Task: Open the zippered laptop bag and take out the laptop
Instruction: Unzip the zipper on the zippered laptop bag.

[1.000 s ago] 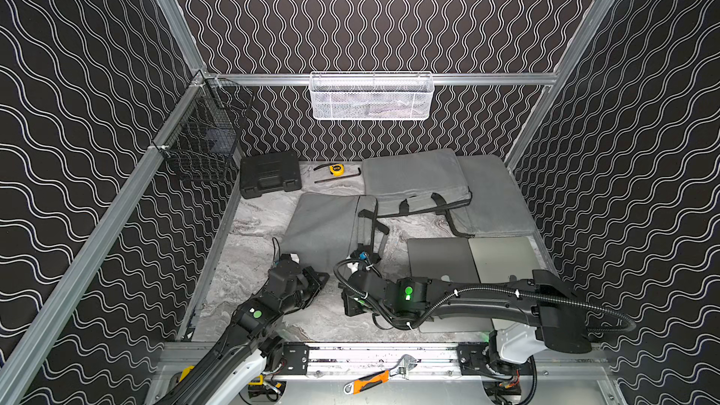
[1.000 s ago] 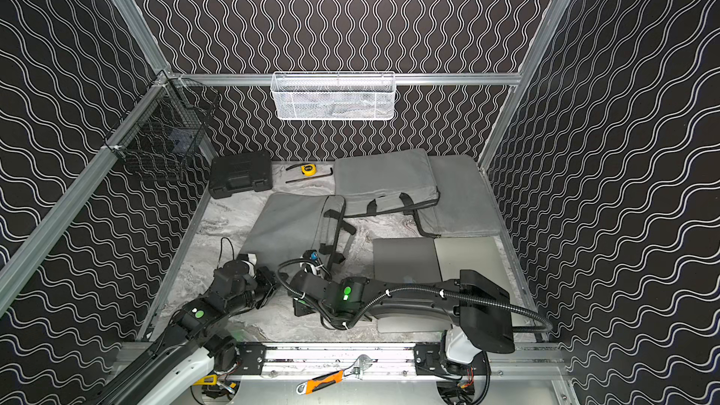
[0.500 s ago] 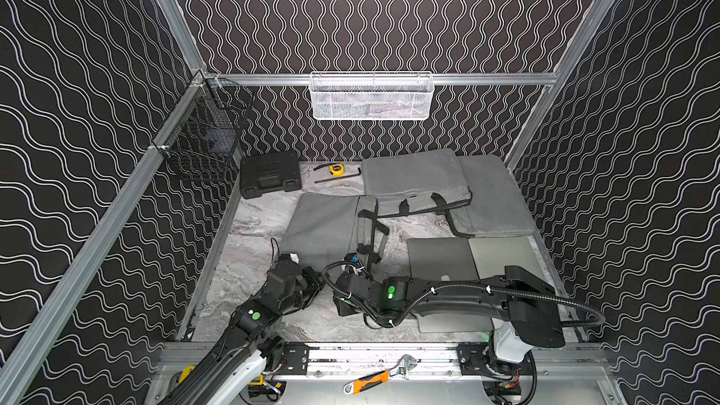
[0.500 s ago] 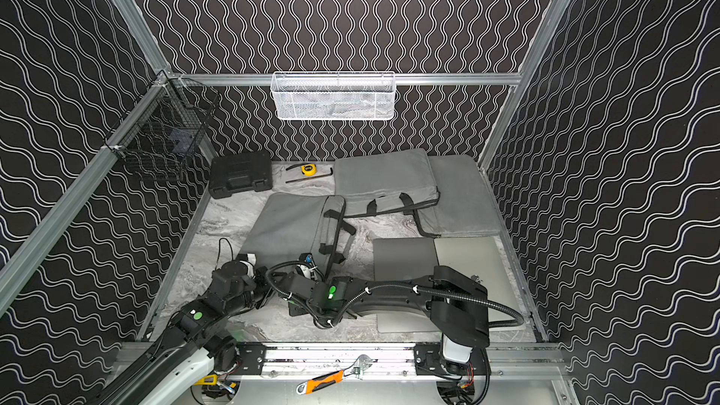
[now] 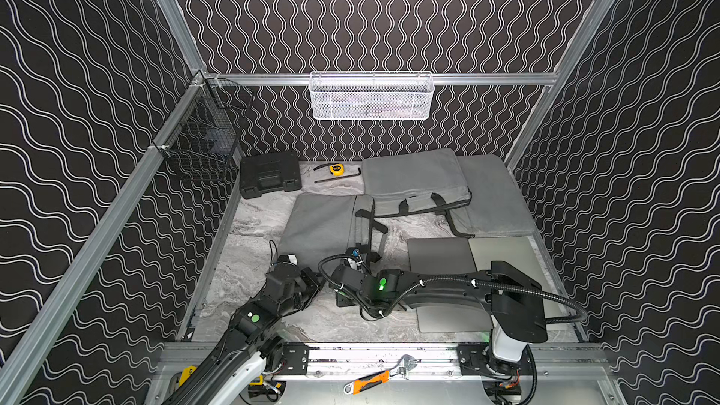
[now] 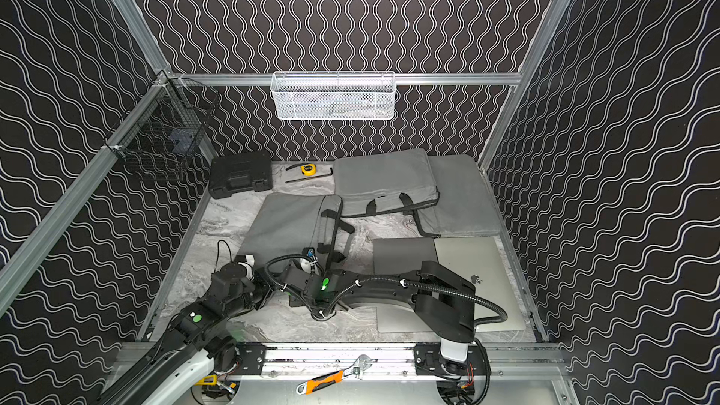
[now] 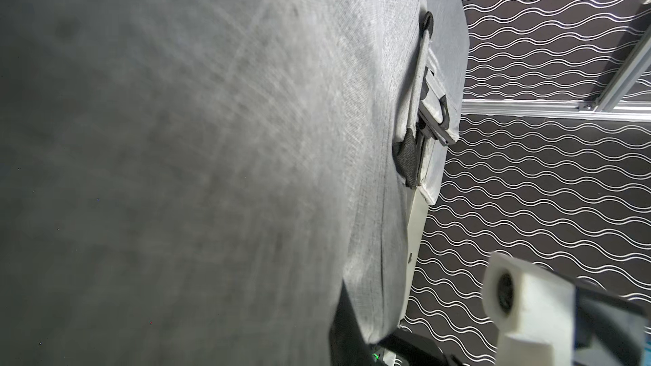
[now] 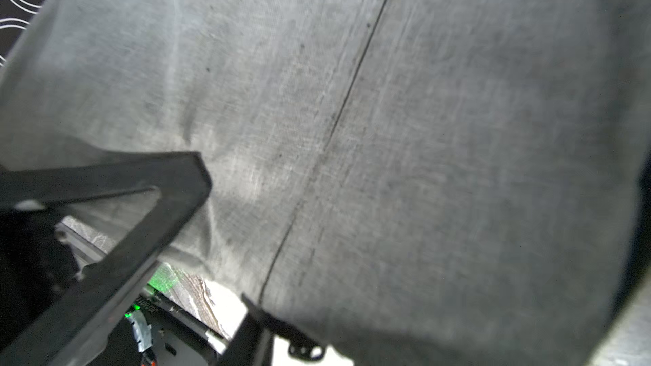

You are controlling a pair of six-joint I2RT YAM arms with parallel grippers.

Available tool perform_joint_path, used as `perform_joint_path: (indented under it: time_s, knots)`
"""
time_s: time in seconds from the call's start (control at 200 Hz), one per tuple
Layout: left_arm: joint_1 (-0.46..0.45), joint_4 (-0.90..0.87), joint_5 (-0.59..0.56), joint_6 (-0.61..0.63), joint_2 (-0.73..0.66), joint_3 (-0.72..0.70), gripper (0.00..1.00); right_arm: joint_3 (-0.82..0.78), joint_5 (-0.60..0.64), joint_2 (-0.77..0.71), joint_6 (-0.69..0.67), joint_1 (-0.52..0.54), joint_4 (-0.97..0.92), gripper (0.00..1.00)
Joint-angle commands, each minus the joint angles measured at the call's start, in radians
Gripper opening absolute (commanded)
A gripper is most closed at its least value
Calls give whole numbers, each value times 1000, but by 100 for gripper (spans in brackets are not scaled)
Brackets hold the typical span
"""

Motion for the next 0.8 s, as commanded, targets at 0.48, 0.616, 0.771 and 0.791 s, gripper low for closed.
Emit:
perform_joint_path:
  time_s: [0.48,0.616,0.771,0.791]
  knots:
    - [0,92,-6,38,58,-13,0,-274,-22,-212,-128,-4,240,0]
    - [1,87,-9,58,77,5,0,-328,-26,-248,-129,-3,274,0]
    - [0,63,-9,83,87,19,0,-357,-14,-277,-160,-3,271,0]
    - [1,60,-8,86,86,20,0,-359,-9,-279,-163,-3,268,0]
